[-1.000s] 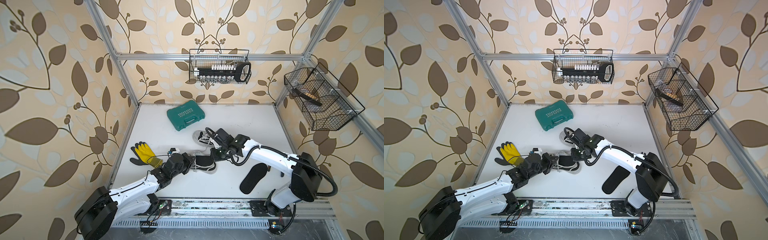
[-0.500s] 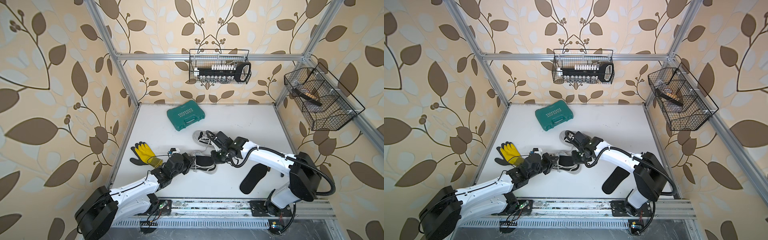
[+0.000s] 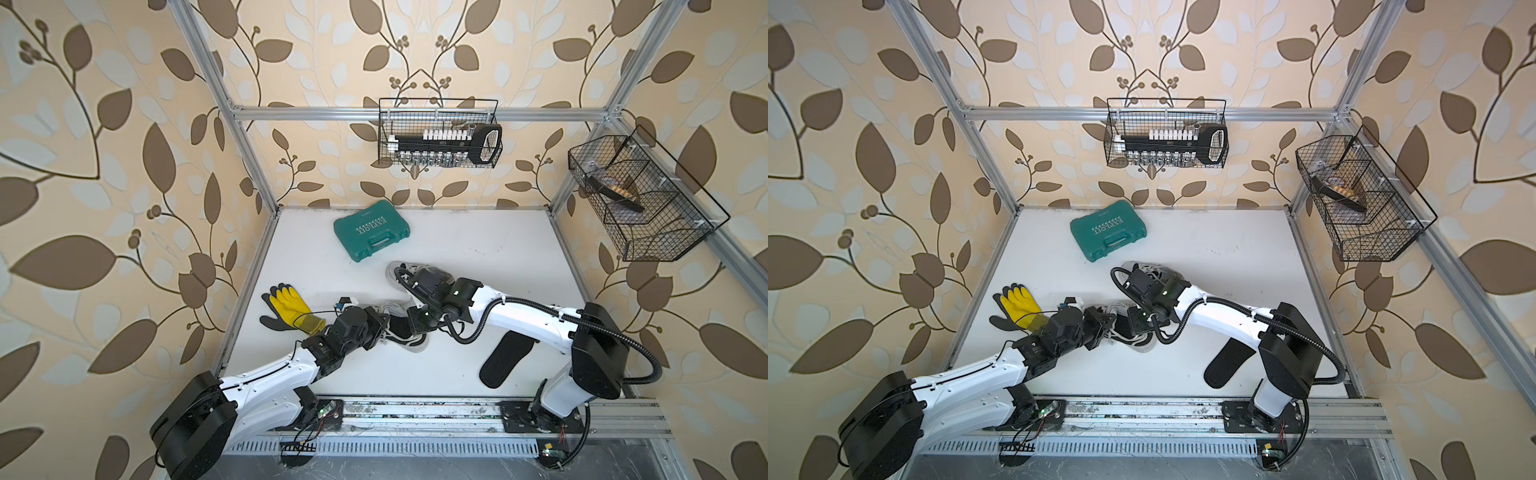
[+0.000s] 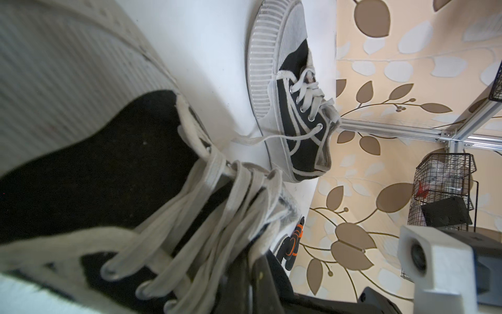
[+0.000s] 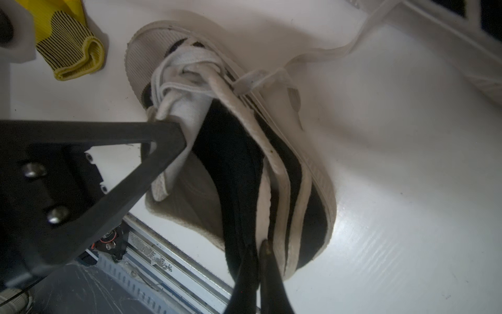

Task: Insert the insole into the shoe

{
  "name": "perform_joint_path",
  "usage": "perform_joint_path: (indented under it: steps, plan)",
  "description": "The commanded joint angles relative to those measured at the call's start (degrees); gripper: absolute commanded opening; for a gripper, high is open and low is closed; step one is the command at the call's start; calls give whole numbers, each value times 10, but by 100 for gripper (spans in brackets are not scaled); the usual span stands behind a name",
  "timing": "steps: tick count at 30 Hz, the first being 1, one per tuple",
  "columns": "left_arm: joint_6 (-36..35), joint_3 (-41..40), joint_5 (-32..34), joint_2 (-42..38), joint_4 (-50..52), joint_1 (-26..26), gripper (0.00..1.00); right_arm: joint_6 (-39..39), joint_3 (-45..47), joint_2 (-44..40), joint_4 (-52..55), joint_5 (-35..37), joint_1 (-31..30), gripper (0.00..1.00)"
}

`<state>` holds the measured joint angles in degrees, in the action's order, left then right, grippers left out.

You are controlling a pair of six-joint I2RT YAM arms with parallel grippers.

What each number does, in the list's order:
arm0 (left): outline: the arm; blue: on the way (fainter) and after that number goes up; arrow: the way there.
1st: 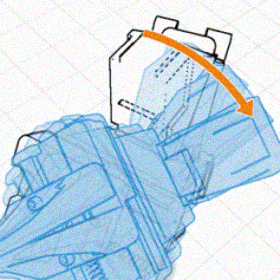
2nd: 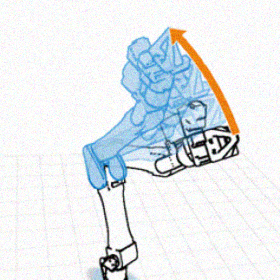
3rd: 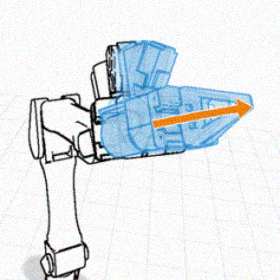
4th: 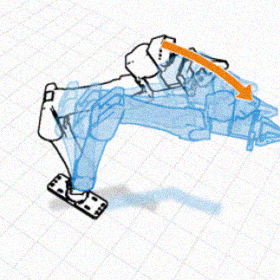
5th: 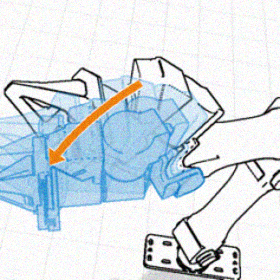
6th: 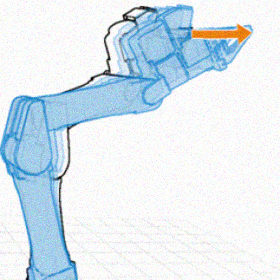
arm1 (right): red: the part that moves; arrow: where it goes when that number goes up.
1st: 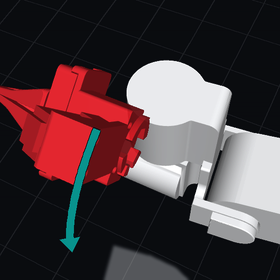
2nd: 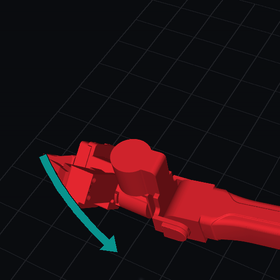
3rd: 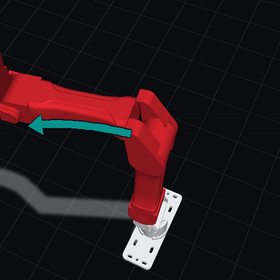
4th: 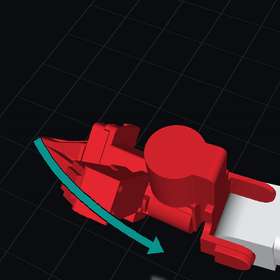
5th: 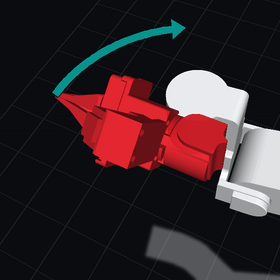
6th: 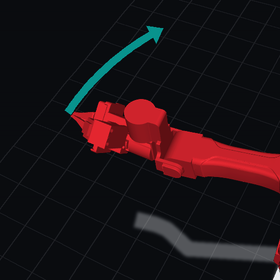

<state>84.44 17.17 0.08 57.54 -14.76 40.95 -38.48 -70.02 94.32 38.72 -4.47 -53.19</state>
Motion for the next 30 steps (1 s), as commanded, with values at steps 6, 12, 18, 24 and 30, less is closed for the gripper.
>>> perform_joint_path:
  steps: [6, 12, 18, 24, 30]
  plan:
    - [-3, 13, -3, -8, -11, 5, 0, -13, -13, 49, -30, -19, -13, 0]
    - [-3, 12, 0, -17, -3, 4, 0, -9, -11, 73, -20, -19, -17, 0]
    - [-9, 15, 7, -34, 21, 5, 0, 31, -27, 82, 78, 113, -17, 0]
    - [-13, 11, 14, -44, 31, 4, 0, 75, -61, 84, 134, 191, -15, 14]
    - [-14, 4, -2, -29, 21, 4, 0, 90, -99, 66, 172, 213, -31, 36]
